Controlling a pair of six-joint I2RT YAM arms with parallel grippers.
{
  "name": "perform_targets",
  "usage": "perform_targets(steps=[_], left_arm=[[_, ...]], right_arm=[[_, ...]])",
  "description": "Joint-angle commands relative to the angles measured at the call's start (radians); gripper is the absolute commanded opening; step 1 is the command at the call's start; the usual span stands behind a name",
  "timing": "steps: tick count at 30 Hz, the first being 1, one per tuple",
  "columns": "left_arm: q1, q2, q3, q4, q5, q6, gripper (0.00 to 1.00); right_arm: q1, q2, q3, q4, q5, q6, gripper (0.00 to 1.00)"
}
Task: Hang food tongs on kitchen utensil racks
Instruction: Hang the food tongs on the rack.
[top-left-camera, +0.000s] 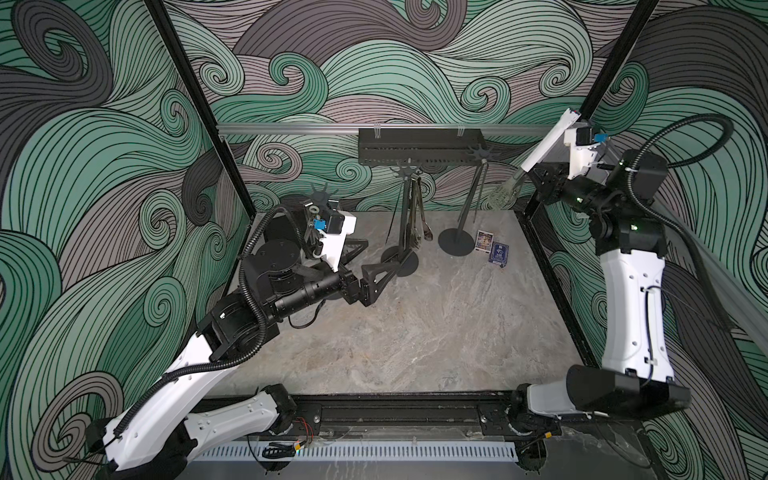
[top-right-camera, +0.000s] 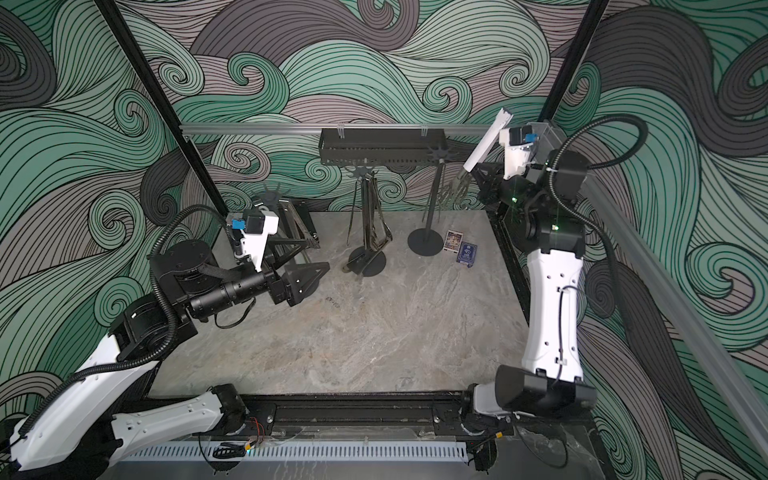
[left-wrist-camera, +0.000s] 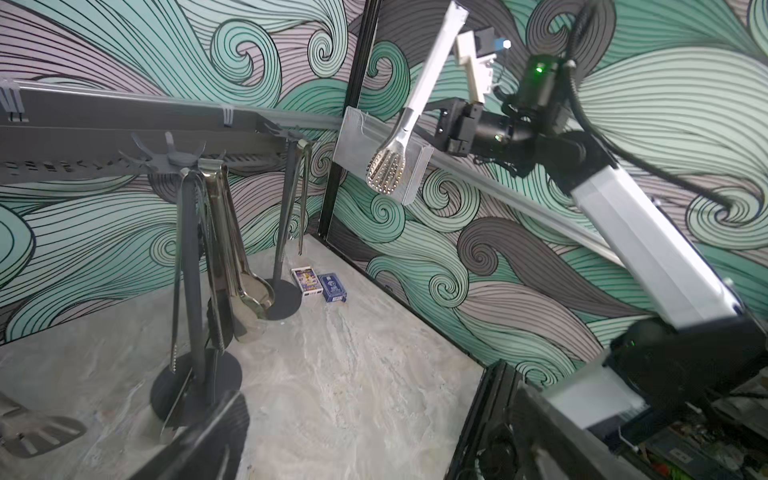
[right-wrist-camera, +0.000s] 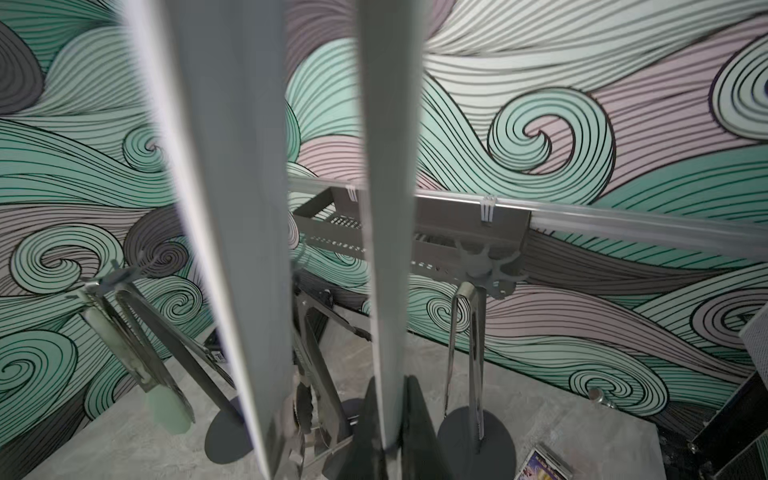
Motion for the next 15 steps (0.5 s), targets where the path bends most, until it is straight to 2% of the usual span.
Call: perform_targets(steps=[1,10,15], left_arm=[[0.009,-0.016,0.037,-0.051,-0.019,0.068,0.98],[0.021,-0.003,0.033,-0.005,-0.046,0.152,0.96],[0.031,0.007,0.037,-0.002,-0.048,0.19,0.96]], right_arm=[[0.001,0.067,0.102,-0.179,-0.006,-0.191,0.0],[0.002,0.236,0.195,-0.251,0.121,-0.37,0.0],[0.0,0.316,0.252,-0.267,0.146,-0.432,0.0]])
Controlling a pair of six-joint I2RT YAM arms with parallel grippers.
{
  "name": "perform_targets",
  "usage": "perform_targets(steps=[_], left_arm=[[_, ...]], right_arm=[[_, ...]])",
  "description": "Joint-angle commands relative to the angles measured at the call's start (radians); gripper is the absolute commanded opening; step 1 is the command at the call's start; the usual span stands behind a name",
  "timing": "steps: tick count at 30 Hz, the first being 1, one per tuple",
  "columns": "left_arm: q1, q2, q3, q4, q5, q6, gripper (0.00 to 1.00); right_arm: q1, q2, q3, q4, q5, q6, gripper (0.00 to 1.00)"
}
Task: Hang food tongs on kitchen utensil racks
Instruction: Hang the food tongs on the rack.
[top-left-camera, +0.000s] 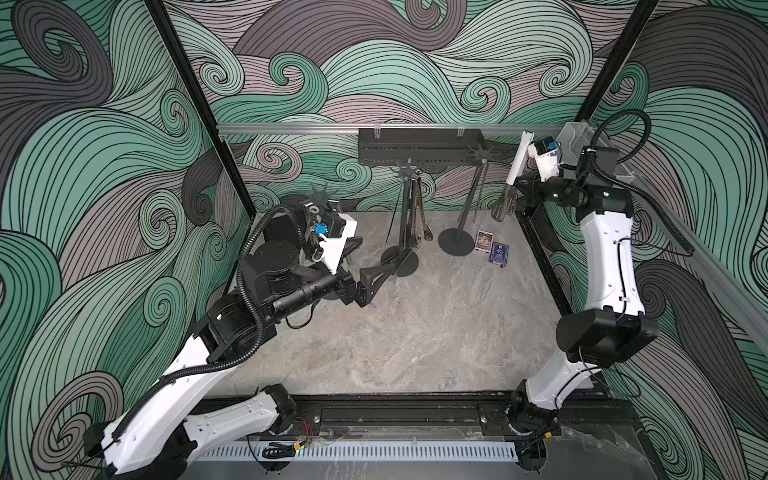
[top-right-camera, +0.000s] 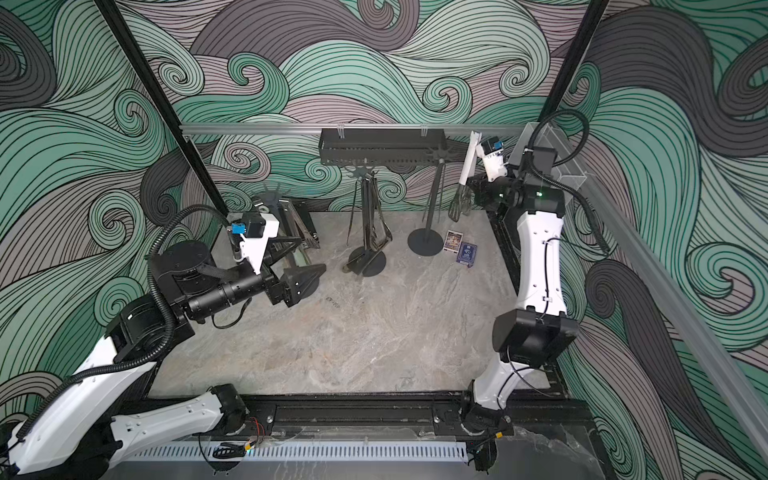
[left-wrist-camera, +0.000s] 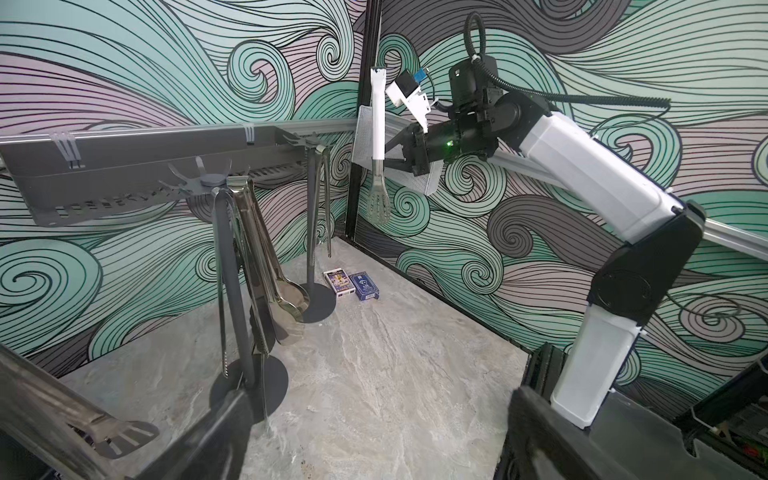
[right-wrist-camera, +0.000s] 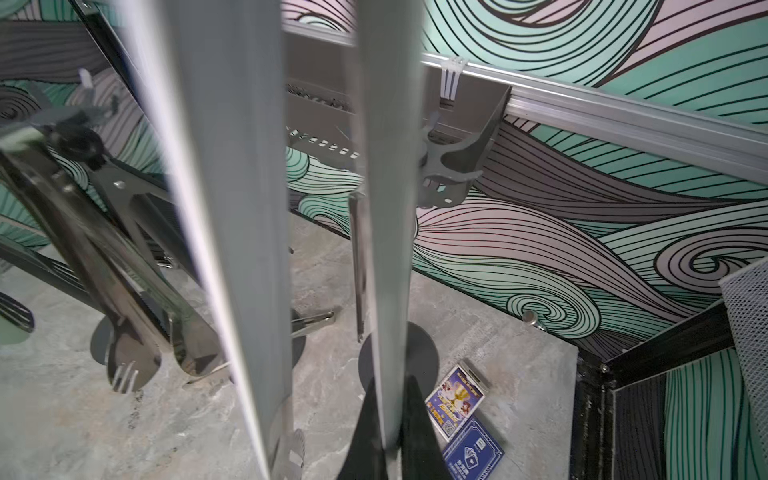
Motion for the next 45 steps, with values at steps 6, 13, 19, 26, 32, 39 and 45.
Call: perform_targets(steps=[6,13,19,26,32,39,45], left_arm=[[0.03,0.016,0.029,0.022,-0.015,0.078,0.96],[0.041,0.031,0.015,0.049,-0.003,0.087,0.96],[0.05,0.058,0.014,0.065,0.017,0.084,0.96],[0.057,0.058,0.008,0.076,0.036,0.078,0.95],[0.062,0.065,0.004,0.087,0.043,0.081,0.95],[0.071,0.085,0.0,0.101,0.058,0.085,0.95],[0.081,0.098,-0.002,0.111,0.069,0.087,0.95]], right_arm=[[-0.003,0.131,0.126,-0.037,-0.017,-0.094,0.0],[-0.003,0.233,0.249,-0.126,-0.036,-0.146,0.0],[-0.001,0.227,0.228,-0.144,-0.06,-0.174,0.0],[-0.012,0.247,0.244,-0.145,-0.024,-0.176,0.0],[-0.021,0.281,0.272,-0.146,-0.022,-0.173,0.0],[-0.025,0.333,0.319,-0.146,-0.03,-0.162,0.0],[-0.027,0.372,0.359,-0.156,-0.055,-0.16,0.0]])
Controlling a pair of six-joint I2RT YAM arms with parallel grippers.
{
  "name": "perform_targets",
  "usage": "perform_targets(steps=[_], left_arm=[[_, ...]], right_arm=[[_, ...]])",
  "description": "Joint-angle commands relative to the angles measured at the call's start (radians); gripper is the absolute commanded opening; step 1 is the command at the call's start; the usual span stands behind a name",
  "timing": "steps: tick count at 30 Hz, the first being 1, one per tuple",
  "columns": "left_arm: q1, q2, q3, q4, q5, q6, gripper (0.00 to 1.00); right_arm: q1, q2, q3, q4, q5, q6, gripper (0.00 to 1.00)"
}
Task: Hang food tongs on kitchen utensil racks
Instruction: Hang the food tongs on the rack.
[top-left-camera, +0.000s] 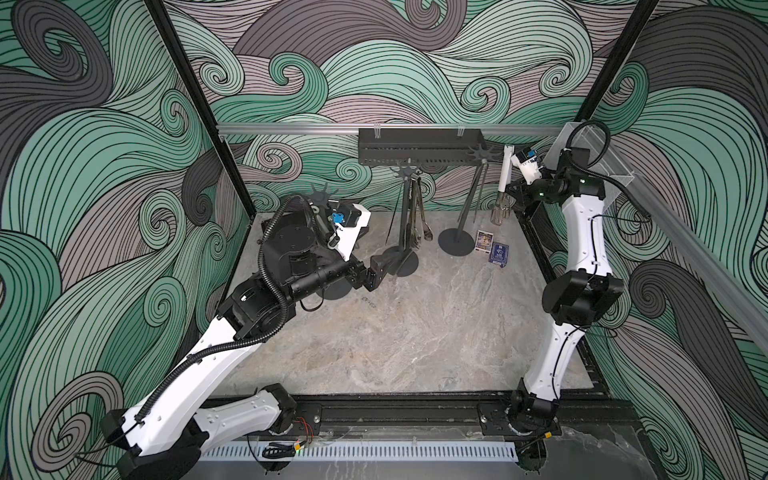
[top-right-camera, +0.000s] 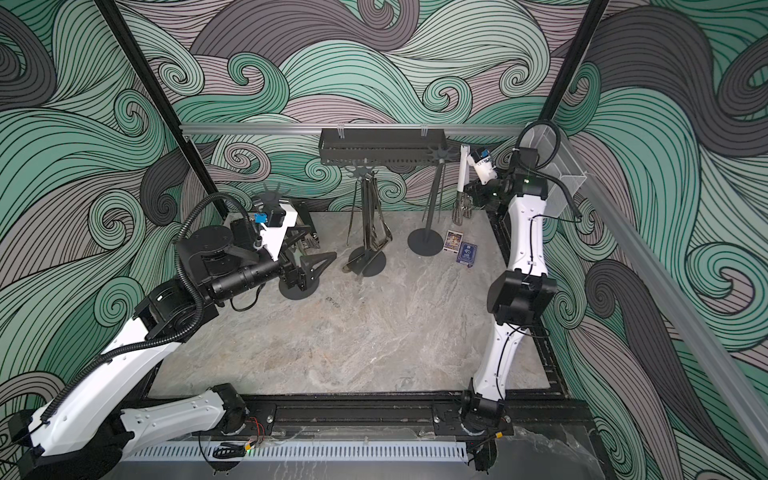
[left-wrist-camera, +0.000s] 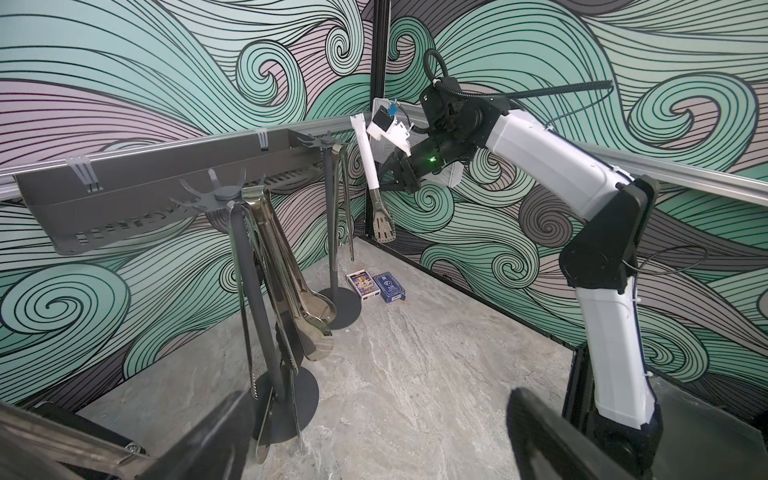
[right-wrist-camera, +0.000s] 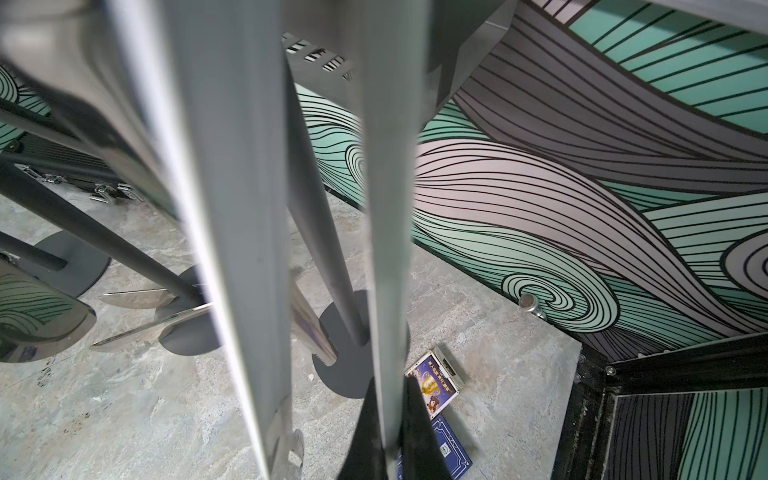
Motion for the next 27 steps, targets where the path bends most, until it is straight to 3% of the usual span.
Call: perform_targets(steps=[1,27], left_arm=[[0.012,0.003,-0.001,0.036,0.024,0.007,0.95],[0.037,0.028,-0.005,0.058,0.067,-0.004,0.94]], right_arm=[[-0.004,0.004,0.044,-0.006,-0.043,0.01,0.0],[0.002,0.114,0.197,-0.009,-0.11,0.057,0.0]])
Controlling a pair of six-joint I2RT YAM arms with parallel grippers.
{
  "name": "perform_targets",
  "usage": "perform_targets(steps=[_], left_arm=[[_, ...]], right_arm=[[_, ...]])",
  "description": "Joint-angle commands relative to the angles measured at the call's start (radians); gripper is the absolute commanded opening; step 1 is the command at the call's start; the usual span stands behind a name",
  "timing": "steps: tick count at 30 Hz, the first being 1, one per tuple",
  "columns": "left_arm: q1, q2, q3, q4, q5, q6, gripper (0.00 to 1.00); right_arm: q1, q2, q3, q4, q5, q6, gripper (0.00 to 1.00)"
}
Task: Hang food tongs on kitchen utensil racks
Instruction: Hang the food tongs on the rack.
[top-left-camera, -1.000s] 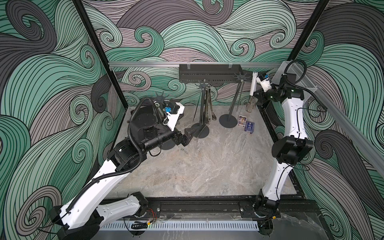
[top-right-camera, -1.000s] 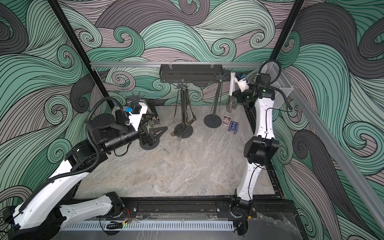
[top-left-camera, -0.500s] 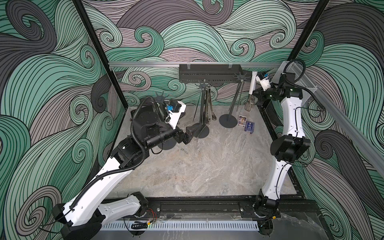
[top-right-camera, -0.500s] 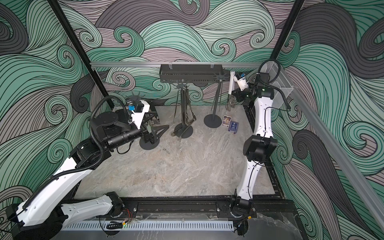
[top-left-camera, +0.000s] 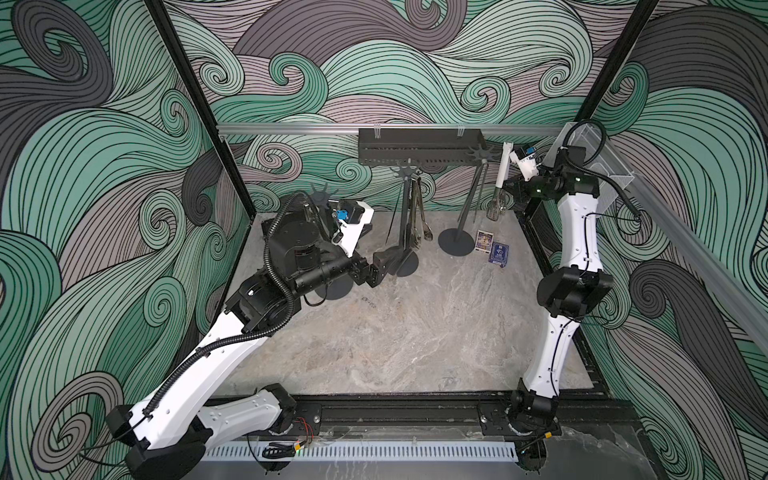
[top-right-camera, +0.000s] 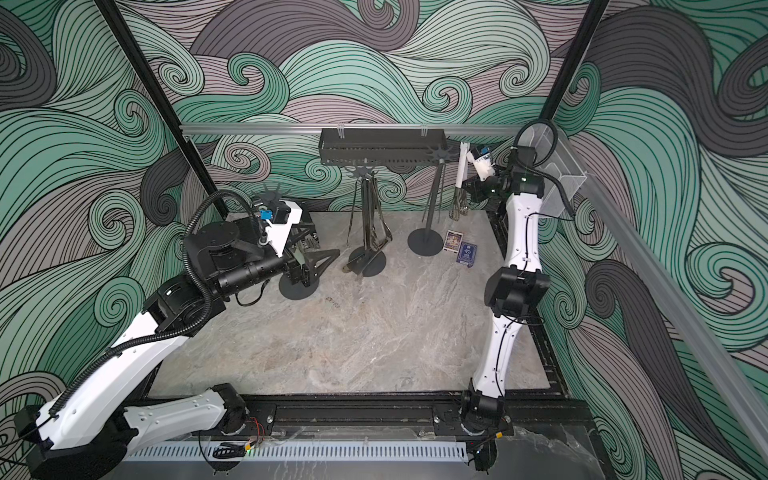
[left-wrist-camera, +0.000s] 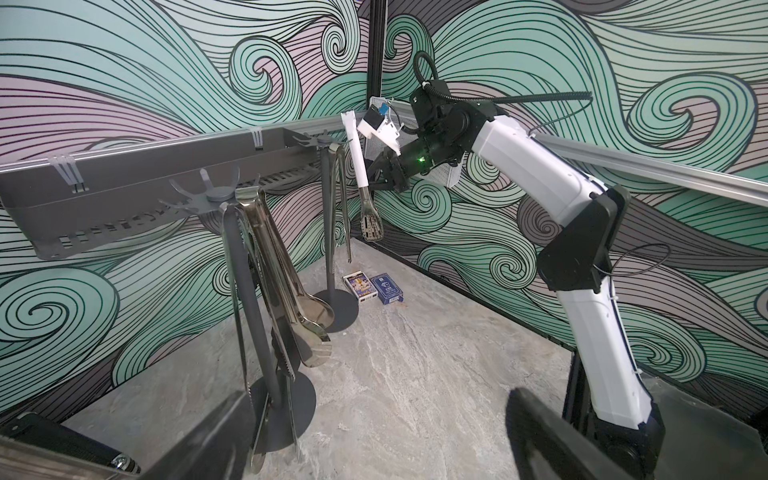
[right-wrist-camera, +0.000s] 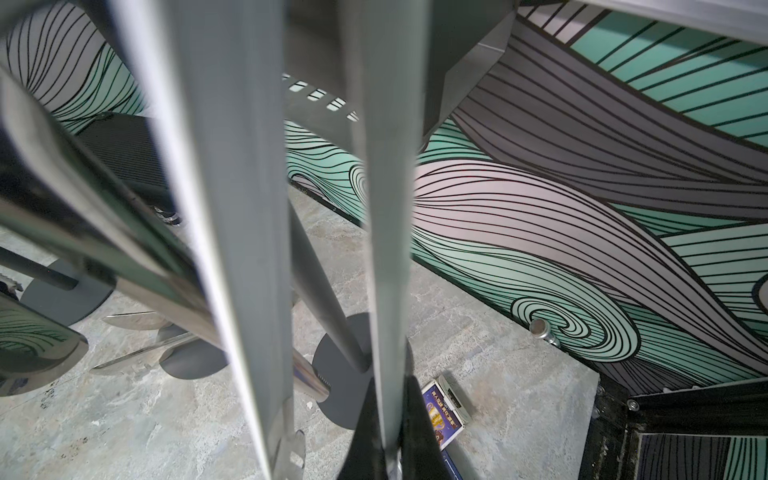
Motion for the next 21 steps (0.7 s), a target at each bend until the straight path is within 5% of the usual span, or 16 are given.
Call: perform_targets(steps=[1,21], left_arm=[[0.012,0.005,0.0,0.026,0.019,-0.005,0.94],[0.032,0.014,-0.007,0.032,0.036,-0.014,0.94]], right_arm=[[0.004,-0.004,0.029,0.008,-0.048,0.015,0.0],[0.029,0.049,0.068,0.007,-0.044,0.021,0.0]])
